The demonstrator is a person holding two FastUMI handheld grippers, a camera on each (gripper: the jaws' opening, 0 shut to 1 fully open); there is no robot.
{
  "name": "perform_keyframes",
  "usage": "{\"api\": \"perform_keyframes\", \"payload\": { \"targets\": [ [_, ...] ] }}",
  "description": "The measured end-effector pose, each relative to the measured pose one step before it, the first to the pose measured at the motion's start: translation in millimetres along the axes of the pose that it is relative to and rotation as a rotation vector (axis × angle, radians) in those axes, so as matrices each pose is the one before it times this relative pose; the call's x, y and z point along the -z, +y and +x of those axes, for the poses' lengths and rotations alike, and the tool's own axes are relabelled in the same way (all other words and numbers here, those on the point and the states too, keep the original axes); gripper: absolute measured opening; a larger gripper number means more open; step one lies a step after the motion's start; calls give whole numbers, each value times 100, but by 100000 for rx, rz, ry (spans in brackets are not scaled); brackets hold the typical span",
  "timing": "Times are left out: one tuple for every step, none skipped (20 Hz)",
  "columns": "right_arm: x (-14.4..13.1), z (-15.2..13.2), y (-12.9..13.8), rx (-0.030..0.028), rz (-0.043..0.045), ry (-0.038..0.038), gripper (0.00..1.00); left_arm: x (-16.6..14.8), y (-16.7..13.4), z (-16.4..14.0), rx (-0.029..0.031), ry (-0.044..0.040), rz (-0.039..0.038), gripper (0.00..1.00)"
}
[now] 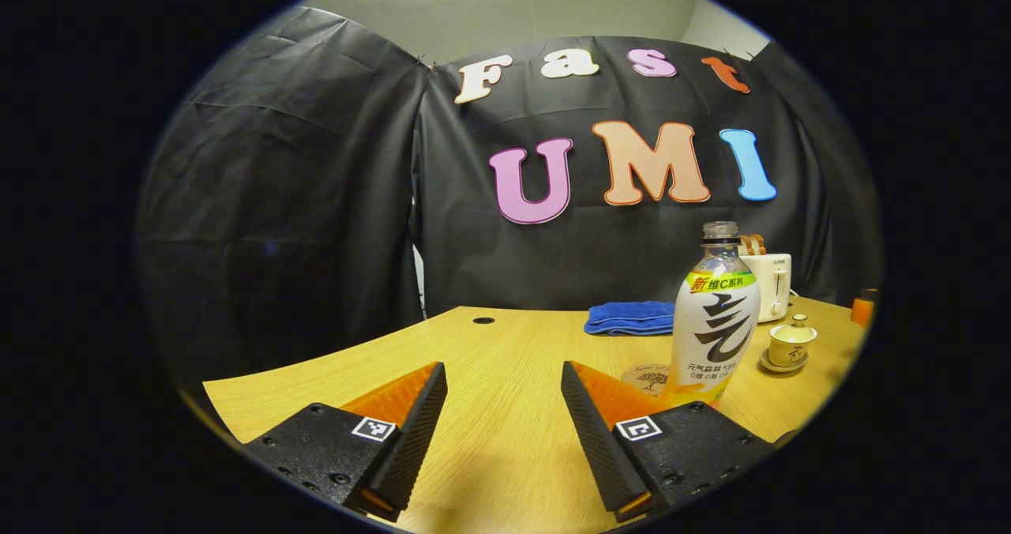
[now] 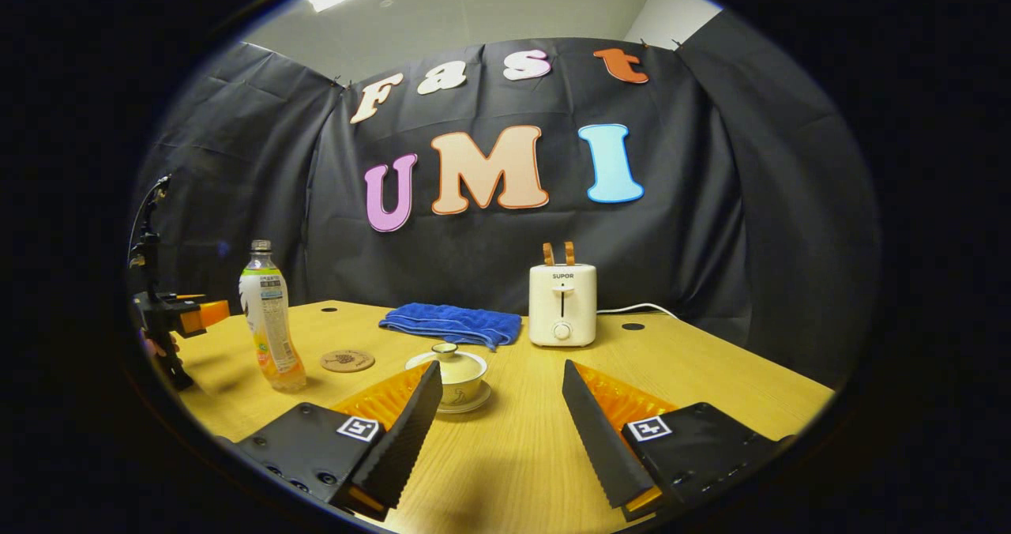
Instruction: Open the teacup lid with one hand, grasp the water bottle and pour water into the teacup with the other hand; after pouring, place the water bottle on the coaster and then close the teacup lid.
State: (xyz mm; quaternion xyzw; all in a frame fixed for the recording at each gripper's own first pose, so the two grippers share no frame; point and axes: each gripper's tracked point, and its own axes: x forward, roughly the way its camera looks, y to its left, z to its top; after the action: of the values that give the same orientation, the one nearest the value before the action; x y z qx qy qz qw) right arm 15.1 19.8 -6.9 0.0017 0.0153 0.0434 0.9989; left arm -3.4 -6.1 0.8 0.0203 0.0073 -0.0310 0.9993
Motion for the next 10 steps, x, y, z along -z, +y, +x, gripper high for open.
{"api": "perform_keyframes", "payload": {
  "targets": [
    [19, 341, 298, -1089, 91, 298, 97, -92, -17, -5, 50, -127, -76, 85],
    [52, 344, 431, -1390, -69, 198, 96, 10, -60, 54, -33, -2, -14, 86],
    [81, 364, 462, -1495, 124, 319, 97, 86, -6, -34, 47, 100, 12, 86],
    [161, 291, 353, -1415, 174, 488, 98, -35, -20, -5, 144, 28, -36, 87],
    [82, 525, 356, -1467, 142, 770, 96, 55, -69, 20, 219, 10, -34, 87],
    [243, 537, 320, -1338, 79, 1276, 97, -48, -189, -2, 215, 39, -47, 89],
    [216, 541, 251, -784, -15, 1563, 96, 36, -34, -9, 164, 24, -23, 90],
    [255, 639, 382, -1021, -175, 1253, 95, -43, 2, -14, 154, -22, -35, 91],
    [35, 571, 405, -1187, -179, 878, 95, -17, -19, -39, 105, 13, -23, 92],
    [25, 483, 272, -882, 35, 593, 95, 20, -87, -25, 77, 58, -22, 93]
  ]
}}
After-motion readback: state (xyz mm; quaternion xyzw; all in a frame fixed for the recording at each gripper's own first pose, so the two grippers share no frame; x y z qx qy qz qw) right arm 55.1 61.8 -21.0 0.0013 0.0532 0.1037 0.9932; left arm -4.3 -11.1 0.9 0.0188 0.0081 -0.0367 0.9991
